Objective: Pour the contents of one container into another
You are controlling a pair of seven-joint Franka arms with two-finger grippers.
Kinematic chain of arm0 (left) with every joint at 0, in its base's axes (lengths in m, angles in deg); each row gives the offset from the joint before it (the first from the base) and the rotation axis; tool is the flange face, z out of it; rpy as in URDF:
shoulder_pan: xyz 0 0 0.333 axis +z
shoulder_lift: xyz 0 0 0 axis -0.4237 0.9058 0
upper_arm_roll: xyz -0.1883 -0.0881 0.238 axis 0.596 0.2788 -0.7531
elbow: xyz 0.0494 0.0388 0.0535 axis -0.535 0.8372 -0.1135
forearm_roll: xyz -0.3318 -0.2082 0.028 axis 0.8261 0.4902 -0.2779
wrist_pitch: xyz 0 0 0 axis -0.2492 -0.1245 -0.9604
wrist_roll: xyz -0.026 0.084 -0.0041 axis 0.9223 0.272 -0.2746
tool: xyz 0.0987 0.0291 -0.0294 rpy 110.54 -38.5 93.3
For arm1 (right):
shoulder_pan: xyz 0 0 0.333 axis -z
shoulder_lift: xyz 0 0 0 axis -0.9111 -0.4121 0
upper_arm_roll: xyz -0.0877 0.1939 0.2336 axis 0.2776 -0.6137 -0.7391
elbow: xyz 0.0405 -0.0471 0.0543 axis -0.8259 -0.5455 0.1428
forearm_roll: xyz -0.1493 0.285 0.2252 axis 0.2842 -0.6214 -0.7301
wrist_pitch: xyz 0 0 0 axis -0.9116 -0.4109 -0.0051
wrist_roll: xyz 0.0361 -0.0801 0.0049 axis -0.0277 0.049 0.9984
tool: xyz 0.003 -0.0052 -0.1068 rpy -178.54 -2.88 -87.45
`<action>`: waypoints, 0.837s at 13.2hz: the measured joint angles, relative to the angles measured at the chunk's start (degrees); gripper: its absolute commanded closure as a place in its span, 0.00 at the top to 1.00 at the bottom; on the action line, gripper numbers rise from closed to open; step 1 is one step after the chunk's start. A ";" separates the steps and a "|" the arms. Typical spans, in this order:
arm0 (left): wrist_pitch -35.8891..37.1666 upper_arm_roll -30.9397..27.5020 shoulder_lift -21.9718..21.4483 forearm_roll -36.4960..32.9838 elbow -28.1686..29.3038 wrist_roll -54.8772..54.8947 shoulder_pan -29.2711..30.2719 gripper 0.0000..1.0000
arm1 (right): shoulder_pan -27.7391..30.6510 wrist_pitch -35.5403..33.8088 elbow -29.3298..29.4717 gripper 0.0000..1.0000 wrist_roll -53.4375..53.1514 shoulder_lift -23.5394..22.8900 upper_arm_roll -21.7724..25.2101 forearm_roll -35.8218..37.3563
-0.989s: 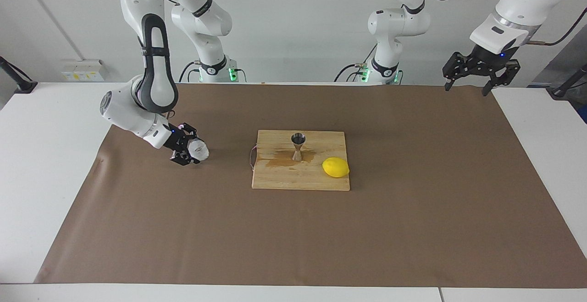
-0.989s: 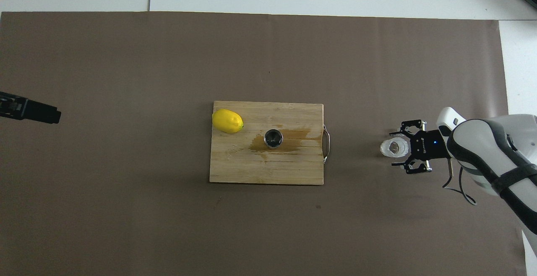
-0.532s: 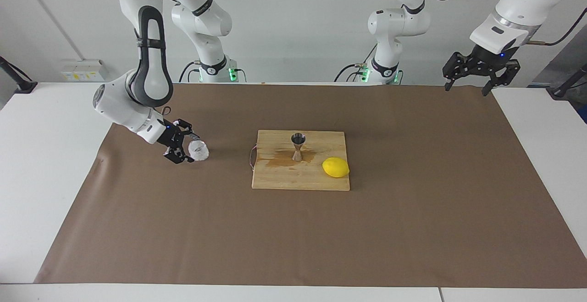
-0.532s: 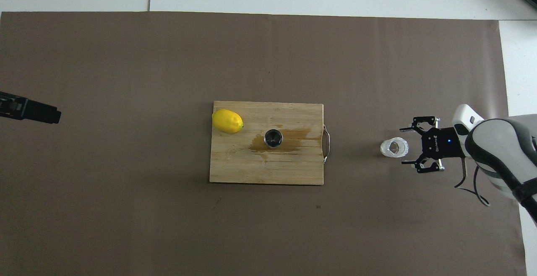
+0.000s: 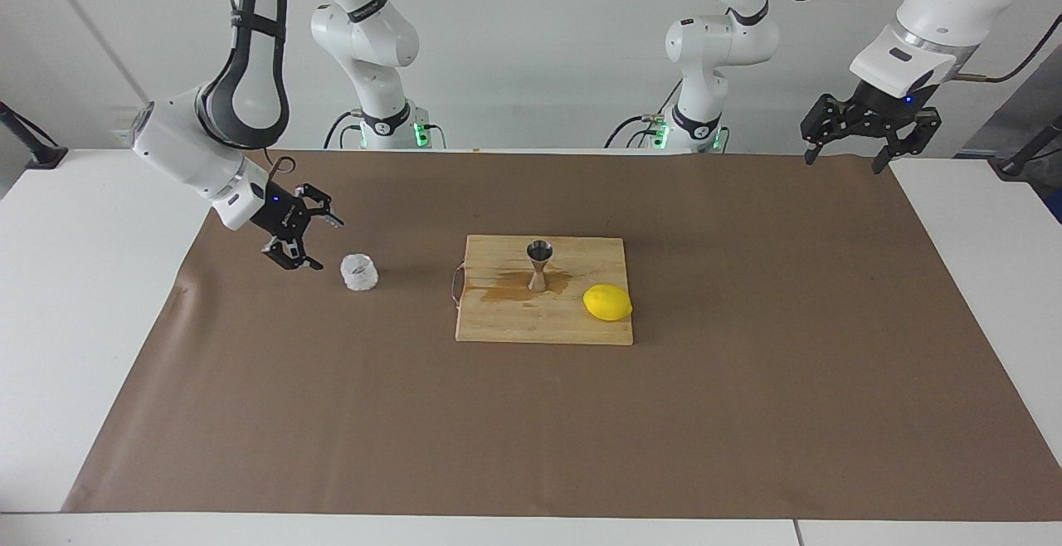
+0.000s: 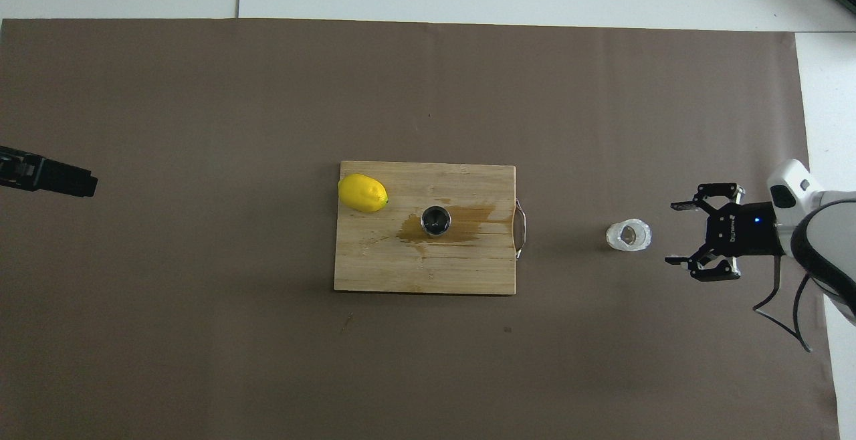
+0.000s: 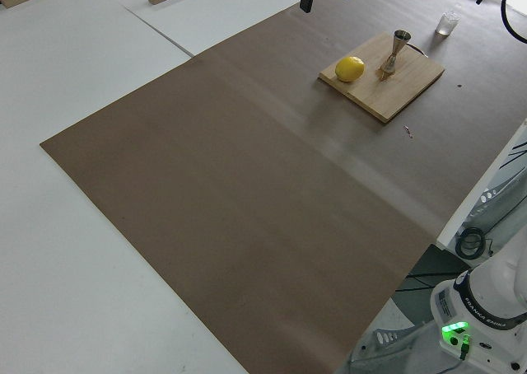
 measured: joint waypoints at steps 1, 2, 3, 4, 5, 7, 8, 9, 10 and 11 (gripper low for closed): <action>0.00 0.00 0.00 0.00 0.00 0.00 0.00 1.00 | -1.04 0.00 0.27 1.00 -5.24 0.90 -0.12 1.68; -0.01 0.00 0.00 0.00 0.00 0.00 0.00 1.00 | -2.44 0.03 0.59 1.00 -10.67 1.85 -0.21 3.52; -0.01 0.00 0.00 0.00 0.00 0.00 0.00 1.00 | -4.16 0.11 1.17 1.00 -17.22 2.88 -0.34 5.95; -0.02 0.00 0.00 0.00 0.00 0.00 0.00 1.00 | -5.83 0.16 2.06 1.00 -23.35 3.66 -0.44 8.48; -0.02 0.00 0.00 0.00 0.00 0.00 0.00 1.00 | -7.47 0.18 3.35 1.00 -30.16 4.17 -0.52 11.58; -0.03 0.00 0.00 0.00 0.00 0.00 0.00 1.00 | -10.32 -0.17 6.61 1.00 -43.31 4.42 -0.61 18.11; -0.03 0.00 0.00 0.00 0.00 0.00 0.00 1.00 | -11.89 -1.28 8.57 1.00 -50.56 4.39 -0.64 21.56; -0.03 0.00 0.00 0.00 0.00 0.00 0.00 1.00 | -13.75 -3.23 10.82 1.00 -58.03 4.32 -0.67 24.50; -0.05 0.00 0.00 0.00 0.00 0.00 0.00 1.00 | -15.59 -4.98 12.85 1.00 -64.42 4.20 -0.72 26.56; -0.07 0.00 0.00 0.00 0.00 0.00 0.00 1.00 | -17.10 -5.95 14.54 1.00 -69.72 4.08 -0.75 28.26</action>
